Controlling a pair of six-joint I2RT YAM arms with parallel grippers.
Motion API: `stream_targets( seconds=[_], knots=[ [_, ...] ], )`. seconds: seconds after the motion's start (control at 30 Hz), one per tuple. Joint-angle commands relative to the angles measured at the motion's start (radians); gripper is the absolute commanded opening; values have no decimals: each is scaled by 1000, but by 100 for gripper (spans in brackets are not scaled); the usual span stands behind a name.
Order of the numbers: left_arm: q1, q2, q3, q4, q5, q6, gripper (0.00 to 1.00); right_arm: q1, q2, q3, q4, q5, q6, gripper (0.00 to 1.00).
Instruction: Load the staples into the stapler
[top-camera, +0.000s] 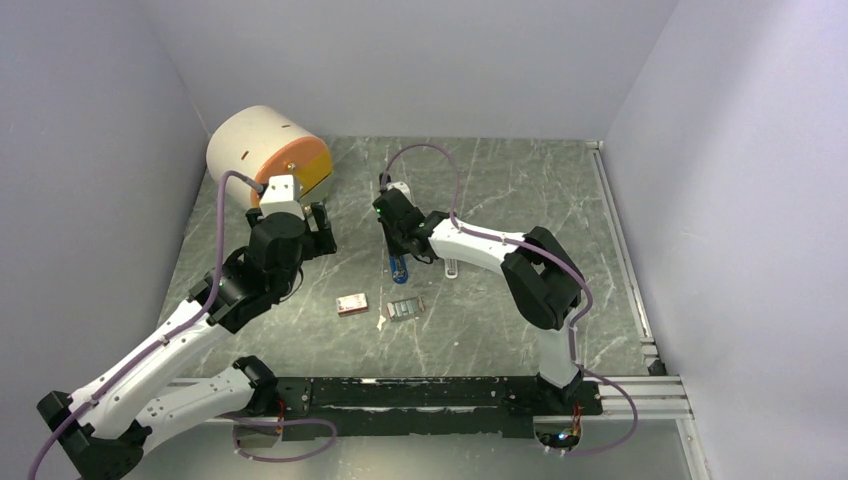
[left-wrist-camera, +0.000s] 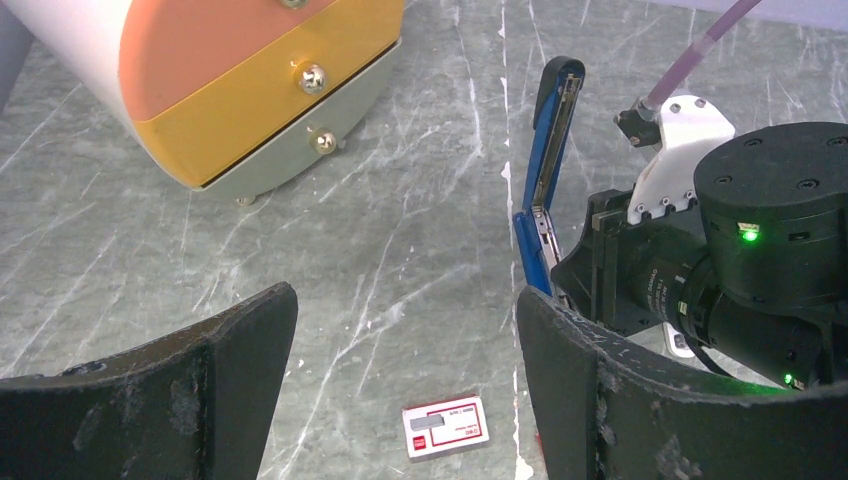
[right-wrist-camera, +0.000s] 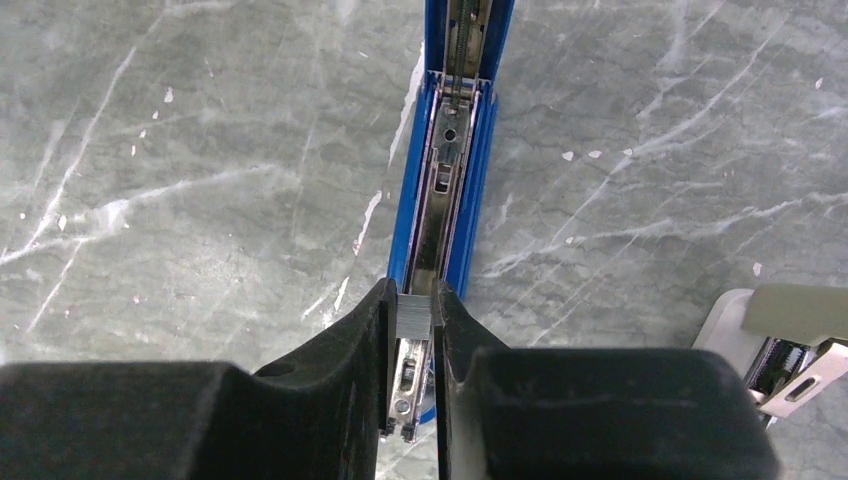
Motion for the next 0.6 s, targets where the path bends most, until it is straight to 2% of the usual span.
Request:
stream_targets(
  seconds=[0.0,0.57],
  knots=[
    [6,-10,-2,-2,-29,7,85,1,-8,8,43,13,-8,20],
    [6,0,1,-2,-26,8,86,1,25,15,23,19,-15,20]
  ],
)
